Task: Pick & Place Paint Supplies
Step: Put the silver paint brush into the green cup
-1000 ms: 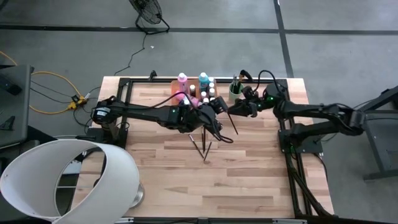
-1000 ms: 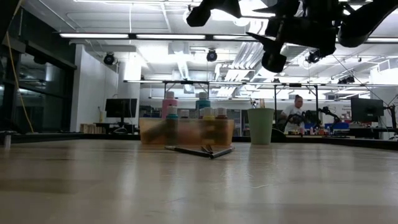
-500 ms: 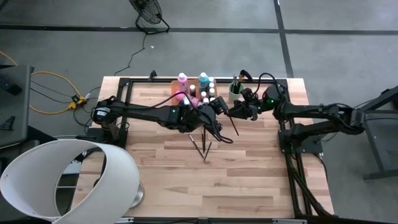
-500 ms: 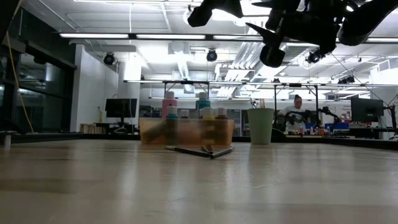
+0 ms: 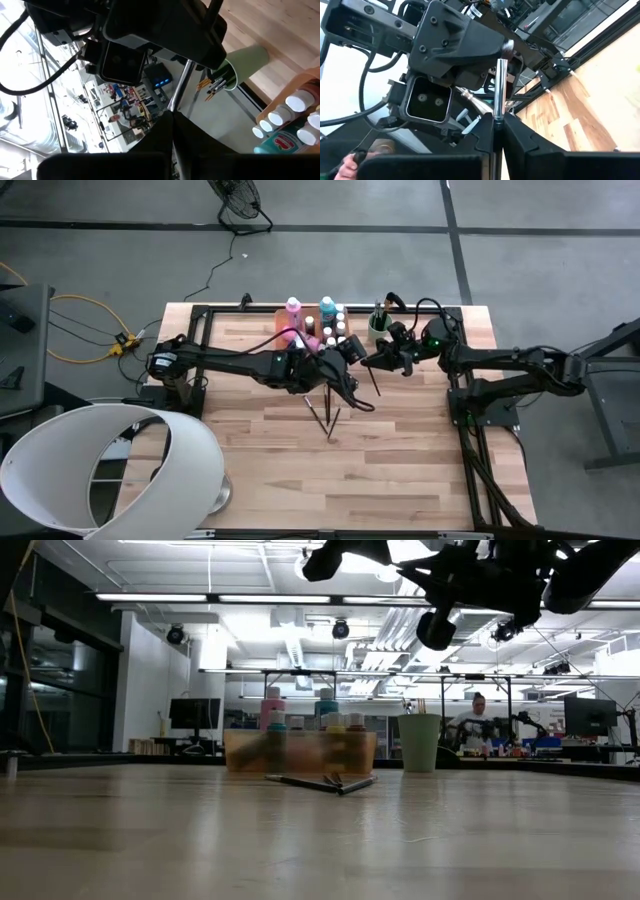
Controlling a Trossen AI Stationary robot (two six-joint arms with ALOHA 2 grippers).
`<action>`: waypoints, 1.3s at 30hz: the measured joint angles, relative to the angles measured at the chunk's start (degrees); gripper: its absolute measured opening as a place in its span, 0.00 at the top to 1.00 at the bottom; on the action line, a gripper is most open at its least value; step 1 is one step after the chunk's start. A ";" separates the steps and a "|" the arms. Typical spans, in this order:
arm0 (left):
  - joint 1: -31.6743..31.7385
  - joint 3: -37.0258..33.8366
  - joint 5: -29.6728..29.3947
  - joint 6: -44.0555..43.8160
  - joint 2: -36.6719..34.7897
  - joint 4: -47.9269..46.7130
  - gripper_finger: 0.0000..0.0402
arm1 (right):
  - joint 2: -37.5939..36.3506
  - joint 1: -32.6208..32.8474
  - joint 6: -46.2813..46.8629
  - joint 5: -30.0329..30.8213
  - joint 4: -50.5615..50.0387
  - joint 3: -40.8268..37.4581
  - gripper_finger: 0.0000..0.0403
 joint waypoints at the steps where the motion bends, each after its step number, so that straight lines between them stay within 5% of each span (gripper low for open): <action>1: 0.00 0.00 0.02 -0.06 0.00 -0.02 0.99 | 0.00 0.00 -0.05 0.45 0.00 0.00 0.96; 10: 0.04 0.00 -5.72 -7.77 0.00 0.98 0.82 | -1.16 -0.02 -6.67 9.51 -1.28 0.00 0.97; 18: 0.12 -0.07 -7.68 -32.36 -0.62 -11.30 0.78 | -4.17 -0.02 -20.72 32.42 -6.71 0.01 0.97; 22: 1.16 -0.07 -1.29 -52.49 -1.58 -20.81 0.78 | -5.82 -0.02 -31.17 46.03 -9.23 0.02 0.97; 29: 4.65 -0.28 17.46 -76.78 -1.79 -29.07 0.78 | -4.74 -2.02 -40.22 60.31 -11.27 0.07 0.97; 33: 6.48 -2.34 24.04 -83.58 -1.82 -27.82 0.78 | -1.46 -4.86 -40.15 62.55 -11.60 0.01 0.97; 39: 8.28 -4.92 25.88 -88.16 -1.81 -25.73 0.78 | 5.14 -8.60 -40.02 62.72 -6.43 0.02 0.97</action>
